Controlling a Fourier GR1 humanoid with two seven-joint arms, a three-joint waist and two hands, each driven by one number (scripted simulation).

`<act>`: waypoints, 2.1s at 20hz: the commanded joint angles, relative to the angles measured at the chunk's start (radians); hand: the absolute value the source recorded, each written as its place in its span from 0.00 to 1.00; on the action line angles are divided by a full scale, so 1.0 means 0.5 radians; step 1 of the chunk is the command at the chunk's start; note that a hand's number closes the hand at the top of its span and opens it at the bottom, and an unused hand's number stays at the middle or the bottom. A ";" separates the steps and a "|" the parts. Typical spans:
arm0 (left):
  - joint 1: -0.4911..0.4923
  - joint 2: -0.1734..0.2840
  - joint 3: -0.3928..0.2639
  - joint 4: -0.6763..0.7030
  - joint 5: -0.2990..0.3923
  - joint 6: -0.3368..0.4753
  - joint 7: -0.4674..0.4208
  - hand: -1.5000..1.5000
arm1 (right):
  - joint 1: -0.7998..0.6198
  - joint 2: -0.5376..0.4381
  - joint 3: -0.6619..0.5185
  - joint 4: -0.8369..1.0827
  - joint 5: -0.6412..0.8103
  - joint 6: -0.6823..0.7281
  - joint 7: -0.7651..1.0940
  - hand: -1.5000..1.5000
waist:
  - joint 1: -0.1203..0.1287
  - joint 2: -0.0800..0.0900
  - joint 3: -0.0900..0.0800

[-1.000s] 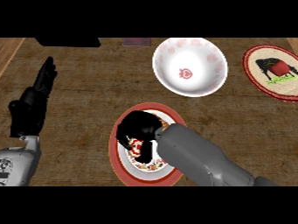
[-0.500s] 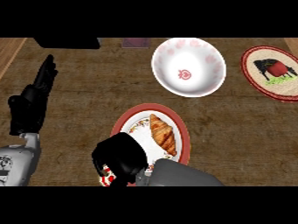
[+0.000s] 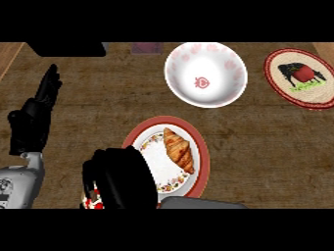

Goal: Pick the cupcake from the plate and place it in the bowl

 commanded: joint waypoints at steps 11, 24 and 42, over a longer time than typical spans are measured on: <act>0.035 -0.038 0.007 -0.064 -0.065 0.012 -0.027 0.50 | 0.022 -0.185 -0.828 0.196 0.045 -0.070 -0.334 1.00 | 0.011 0.030 0.002; -0.020 -0.046 0.042 -0.035 -0.048 -0.033 -0.016 0.50 | -0.105 -0.421 -1.373 1.295 -0.091 -0.227 -1.422 1.00 | 0.050 0.047 0.003; -0.179 -0.066 -0.002 -0.031 -0.051 -0.100 0.046 0.50 | -0.477 -0.316 -1.975 2.381 -0.413 -0.093 -2.106 0.00 | 0.179 0.102 0.011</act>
